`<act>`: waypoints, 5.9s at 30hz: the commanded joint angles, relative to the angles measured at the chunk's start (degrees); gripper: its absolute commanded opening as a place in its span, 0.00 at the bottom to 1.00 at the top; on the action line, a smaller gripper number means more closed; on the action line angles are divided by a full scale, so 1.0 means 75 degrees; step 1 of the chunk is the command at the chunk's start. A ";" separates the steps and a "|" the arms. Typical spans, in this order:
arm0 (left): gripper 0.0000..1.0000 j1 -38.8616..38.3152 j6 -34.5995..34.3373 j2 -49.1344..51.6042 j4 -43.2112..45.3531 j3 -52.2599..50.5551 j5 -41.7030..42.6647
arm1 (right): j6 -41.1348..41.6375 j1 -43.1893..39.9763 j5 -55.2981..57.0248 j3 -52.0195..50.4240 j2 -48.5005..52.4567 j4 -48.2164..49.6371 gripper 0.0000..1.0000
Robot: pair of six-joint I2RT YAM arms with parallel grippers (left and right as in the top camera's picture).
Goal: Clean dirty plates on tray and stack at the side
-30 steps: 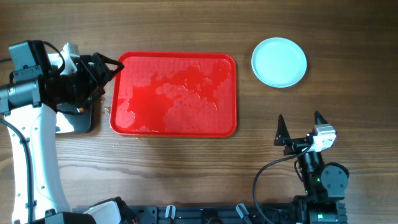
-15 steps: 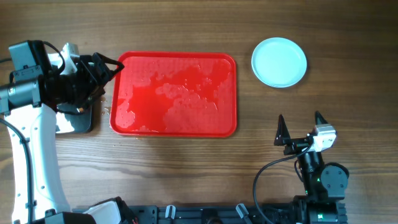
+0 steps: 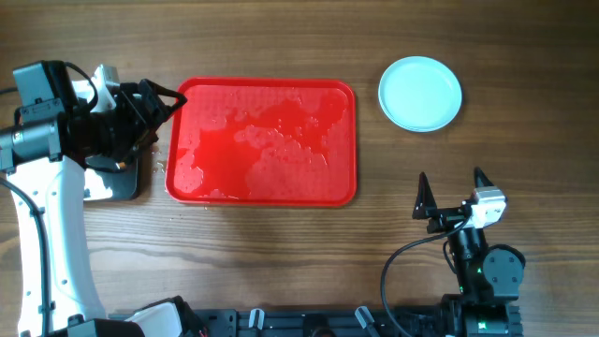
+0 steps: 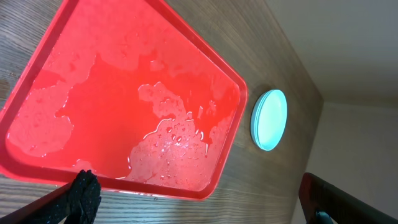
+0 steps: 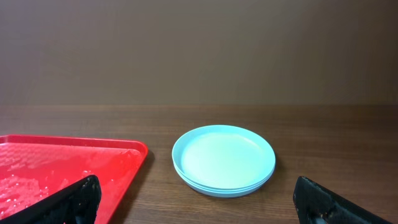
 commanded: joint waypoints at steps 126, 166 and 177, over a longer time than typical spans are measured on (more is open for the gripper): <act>1.00 -0.1929 0.2923 -1.0692 0.7385 -1.0264 -0.4459 | -0.0099 0.0032 0.0108 -0.0006 -0.0096 0.0047 1.00; 1.00 -0.1935 0.2923 -1.0692 0.7388 -1.0264 -0.4459 | -0.0099 0.0032 0.0108 -0.0006 -0.0096 0.0047 1.00; 1.00 -0.1935 0.2923 -1.0692 0.7388 -1.0264 -0.4459 | -0.0096 0.0032 0.0108 -0.0006 -0.0096 0.0047 1.00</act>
